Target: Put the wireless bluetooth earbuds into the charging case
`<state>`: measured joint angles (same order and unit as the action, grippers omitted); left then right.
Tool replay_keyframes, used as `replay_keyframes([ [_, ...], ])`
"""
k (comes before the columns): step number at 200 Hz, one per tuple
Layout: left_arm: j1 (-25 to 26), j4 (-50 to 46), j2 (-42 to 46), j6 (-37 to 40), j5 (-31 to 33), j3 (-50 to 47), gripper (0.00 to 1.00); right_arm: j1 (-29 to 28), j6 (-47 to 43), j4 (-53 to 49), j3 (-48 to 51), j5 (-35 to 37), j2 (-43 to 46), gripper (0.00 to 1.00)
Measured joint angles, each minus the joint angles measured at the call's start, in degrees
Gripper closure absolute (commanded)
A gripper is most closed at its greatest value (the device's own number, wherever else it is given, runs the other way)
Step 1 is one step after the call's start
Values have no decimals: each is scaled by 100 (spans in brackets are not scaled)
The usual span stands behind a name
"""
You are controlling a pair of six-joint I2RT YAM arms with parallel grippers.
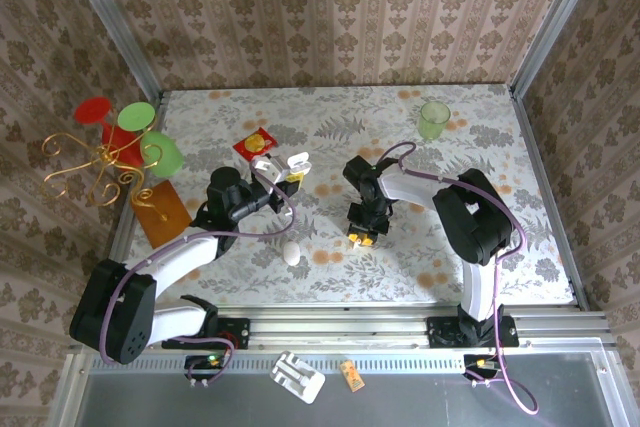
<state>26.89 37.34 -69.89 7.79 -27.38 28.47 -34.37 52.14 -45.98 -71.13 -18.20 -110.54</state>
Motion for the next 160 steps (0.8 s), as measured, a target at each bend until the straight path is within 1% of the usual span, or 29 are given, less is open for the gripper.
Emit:
replay_keyframes([
  [51, 0, 92, -9, 0, -28, 0, 100, 0, 44, 249, 234, 90, 216, 74],
  [112, 164, 293, -205, -2, -170, 0, 100, 85, -37, 402, 369, 817, 999, 73],
  [134, 210, 306, -295, -2, -195, 0, 100, 133, -111, 417, 372, 1029, 1246, 69],
  [160, 234, 297, -313, -2, -197, 0, 100, 155, -140, 398, 372, 1010, 1252, 64],
])
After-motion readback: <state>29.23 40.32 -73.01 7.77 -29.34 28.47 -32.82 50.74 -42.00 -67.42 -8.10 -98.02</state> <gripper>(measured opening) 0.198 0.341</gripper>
